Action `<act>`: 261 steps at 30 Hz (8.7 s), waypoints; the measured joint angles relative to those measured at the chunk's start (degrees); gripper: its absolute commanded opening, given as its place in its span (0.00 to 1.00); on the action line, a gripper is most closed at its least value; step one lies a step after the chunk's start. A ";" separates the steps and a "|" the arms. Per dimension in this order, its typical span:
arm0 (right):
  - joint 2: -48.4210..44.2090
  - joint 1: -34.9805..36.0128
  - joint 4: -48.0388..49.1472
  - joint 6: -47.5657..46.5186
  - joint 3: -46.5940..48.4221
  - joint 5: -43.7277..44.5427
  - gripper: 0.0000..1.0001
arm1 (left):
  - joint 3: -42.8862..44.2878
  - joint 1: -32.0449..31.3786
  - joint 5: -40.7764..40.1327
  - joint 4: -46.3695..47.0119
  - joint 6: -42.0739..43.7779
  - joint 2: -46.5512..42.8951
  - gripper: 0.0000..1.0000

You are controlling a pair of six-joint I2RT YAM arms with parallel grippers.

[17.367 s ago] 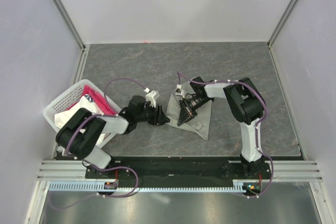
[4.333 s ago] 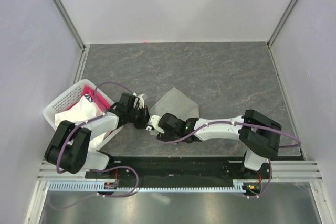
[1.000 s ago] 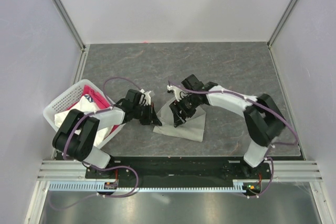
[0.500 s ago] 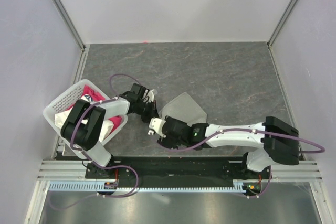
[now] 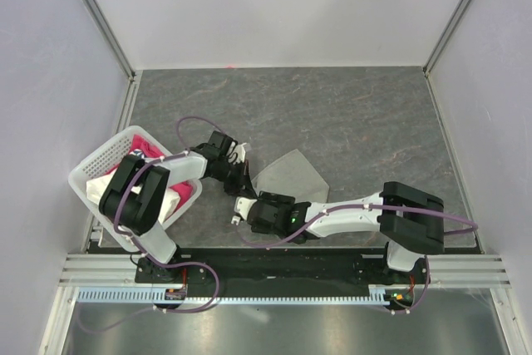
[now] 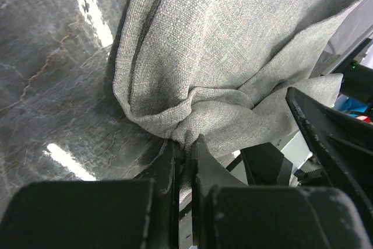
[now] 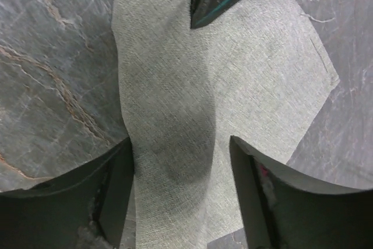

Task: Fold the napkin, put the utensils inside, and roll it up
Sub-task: Roll the napkin with the utensil

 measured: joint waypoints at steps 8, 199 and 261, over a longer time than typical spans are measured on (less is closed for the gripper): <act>1.22 -2.58 -0.37 -1.51 0.61 -5.79 0.35 | 1.25 0.15 1.42 -0.85 1.44 1.27 0.27; -1.22 -32.65 -13.44 5.01 17.29 -53.96 0.86 | -11.78 6.12 3.02 26.34 -3.56 -2.75 0.02; 9.90 -34.69 0.26 8.76 6.99 -69.46 0.38 | -8.52 6.75 -7.43 15.56 -3.56 -14.43 0.72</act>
